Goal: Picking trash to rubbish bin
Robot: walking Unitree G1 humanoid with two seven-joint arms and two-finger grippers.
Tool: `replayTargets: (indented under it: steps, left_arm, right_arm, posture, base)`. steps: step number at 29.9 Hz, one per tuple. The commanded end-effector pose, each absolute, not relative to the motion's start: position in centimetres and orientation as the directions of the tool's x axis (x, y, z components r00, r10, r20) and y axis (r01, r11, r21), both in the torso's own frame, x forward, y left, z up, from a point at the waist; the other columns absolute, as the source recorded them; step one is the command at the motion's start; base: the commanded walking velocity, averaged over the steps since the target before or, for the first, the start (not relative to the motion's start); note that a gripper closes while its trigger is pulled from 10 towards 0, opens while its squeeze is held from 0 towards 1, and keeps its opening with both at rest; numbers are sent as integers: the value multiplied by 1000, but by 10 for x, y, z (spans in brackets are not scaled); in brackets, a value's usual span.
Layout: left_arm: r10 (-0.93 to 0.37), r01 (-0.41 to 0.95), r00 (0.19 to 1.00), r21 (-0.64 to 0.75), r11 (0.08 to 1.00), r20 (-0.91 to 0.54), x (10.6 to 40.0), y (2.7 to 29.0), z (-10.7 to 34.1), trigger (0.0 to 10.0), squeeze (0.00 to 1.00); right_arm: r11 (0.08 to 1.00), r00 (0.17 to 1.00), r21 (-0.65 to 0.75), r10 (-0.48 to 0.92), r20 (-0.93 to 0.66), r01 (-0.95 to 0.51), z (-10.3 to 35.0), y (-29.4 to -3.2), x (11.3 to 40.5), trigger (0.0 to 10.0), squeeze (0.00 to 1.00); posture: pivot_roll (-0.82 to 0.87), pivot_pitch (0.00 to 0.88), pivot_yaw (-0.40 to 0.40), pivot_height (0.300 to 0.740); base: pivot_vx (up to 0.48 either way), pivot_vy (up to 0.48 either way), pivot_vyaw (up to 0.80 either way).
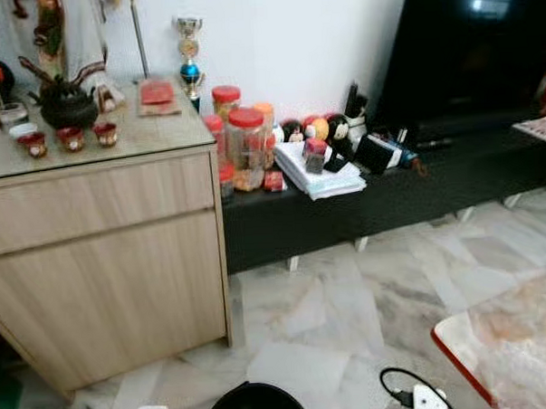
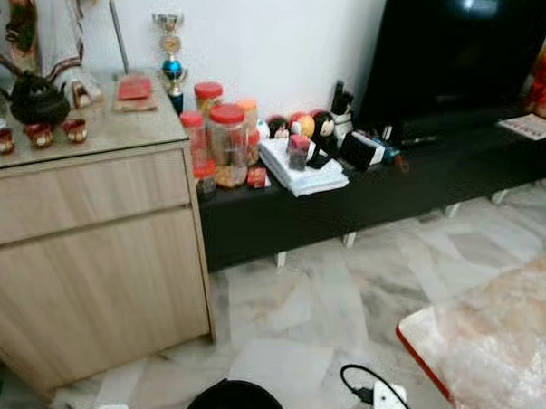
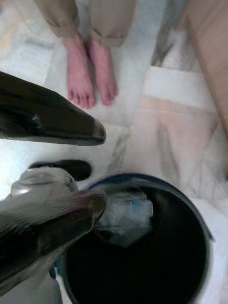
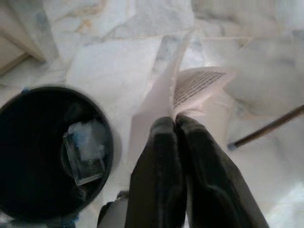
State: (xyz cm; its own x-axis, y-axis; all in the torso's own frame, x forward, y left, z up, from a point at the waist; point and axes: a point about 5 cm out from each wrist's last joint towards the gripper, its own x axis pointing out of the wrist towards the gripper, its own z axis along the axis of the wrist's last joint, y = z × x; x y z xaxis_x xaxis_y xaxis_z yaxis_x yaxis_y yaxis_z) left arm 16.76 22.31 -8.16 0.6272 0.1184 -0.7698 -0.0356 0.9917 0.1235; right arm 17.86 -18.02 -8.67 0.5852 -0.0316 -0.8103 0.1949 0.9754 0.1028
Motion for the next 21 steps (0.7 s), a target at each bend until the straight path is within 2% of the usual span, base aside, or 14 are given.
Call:
replayTargets:
  steps: [1, 6, 13, 18, 21]
  left_arm:
    - [116, -32, 608, 122, 992, -785, 163, 224, -84, 10000, 0]
    - [112, -20, 650, 131, 991, -752, 179, 224, -76, 10000, 0]
    - [13, 76, 726, 99, 992, -688, 217, 206, -59, 10000, 0]
    - [-46, 145, 762, 101, 984, -646, 234, 194, -49, 10000, 0]
    - [-127, 190, 778, 38, 981, -616, 246, 181, -41, 10000, 0]
  right_arm:
    - [983, 572, 134, 37, -820, 128, -87, -170, 182, 10000, 0]
    - [987, 529, 159, 142, -836, -15, -84, -158, 189, 10000, 0]
    - [964, 547, 208, 266, -794, -167, -68, -130, 218, 10000, 0]
    - [955, 568, 212, 295, -768, -209, -59, -117, 232, 10000, 0]
    - [953, 607, 191, 296, -737, -233, -51, -108, 243, 10000, 0]
  posture:
    - [169, 18, -92, 740]
    - [169, 18, -92, 740]
    - [157, 16, -99, 740]
    - [151, 13, -103, 740]
    - [154, 10, -106, 740]
  base:
    - [0, 0, 0]
    - [0, 0, 0]
    - [0, 0, 0]
    - [0, 0, 0]
    - [0, 0, 0]
